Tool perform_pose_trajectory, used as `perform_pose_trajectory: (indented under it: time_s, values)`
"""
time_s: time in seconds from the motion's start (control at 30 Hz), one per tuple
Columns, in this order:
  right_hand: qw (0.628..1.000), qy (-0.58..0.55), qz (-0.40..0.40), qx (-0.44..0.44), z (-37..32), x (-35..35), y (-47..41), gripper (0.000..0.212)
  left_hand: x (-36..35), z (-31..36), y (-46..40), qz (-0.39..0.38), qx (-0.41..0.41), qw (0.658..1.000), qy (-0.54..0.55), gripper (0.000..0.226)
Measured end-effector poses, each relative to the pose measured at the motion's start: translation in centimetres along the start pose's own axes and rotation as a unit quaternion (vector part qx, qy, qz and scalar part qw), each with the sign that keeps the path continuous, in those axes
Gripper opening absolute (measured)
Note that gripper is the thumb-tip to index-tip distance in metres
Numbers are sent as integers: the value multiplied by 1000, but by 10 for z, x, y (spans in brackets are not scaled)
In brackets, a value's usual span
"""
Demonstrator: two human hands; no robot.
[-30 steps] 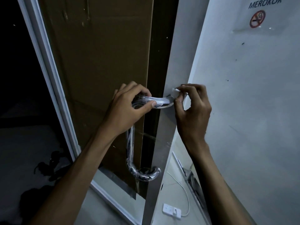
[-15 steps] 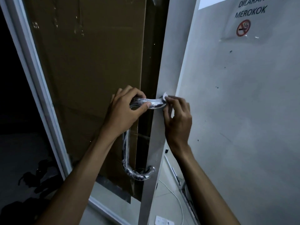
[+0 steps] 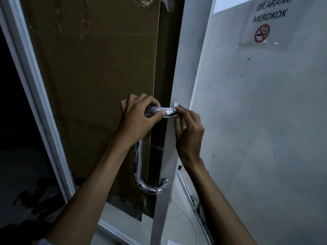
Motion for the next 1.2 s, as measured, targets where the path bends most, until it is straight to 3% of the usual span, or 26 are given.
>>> perform_pose_trajectory:
  time_s: [0.1,0.2,0.33,0.47,0.6,0.77,0.93,1.07,1.2]
  values:
    - [999,9,-11,32,0,-3,1,34,-4,0,-2,2,1,1000,-6,23]
    - [1000,3,27,-8,15,4,-7,32,-6,1,-4,3,4,1000,-15,24]
    - [999,11,-8,45,13,0,2,34,-9,2,-6,8,-2,1000,-17,24]
    - [1000,7,13,12,28,2,-8,31,-12,3,-8,11,-3,1000,-22,23]
    - [998,8,-24,56,17,-5,-2,34,-15,2,-10,10,-8,1000,-21,25]
    - [1000,4,4,7,31,-3,-7,35,-19,0,-12,11,-4,1000,-21,25]
    - [998,5,-26,61,29,-4,-11,31,-22,-2,-15,8,-2,1000,-23,27]
    - [999,31,-16,3,36,-1,-24,27,-24,-3,-17,10,0,1000,-20,27]
    - [994,98,-50,23,30,4,-35,26,-23,-1,-18,5,-7,999,-32,25]
Point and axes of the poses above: each hand's wrist, its own y-axis away from the middle knuckle, its own x-axis out of the back of the hand, z = x × y, the point moved 6 cm from there along -y, towards the middle knuckle, and after that the axes turned 3 degrees about -y, right-handed, at the moved point
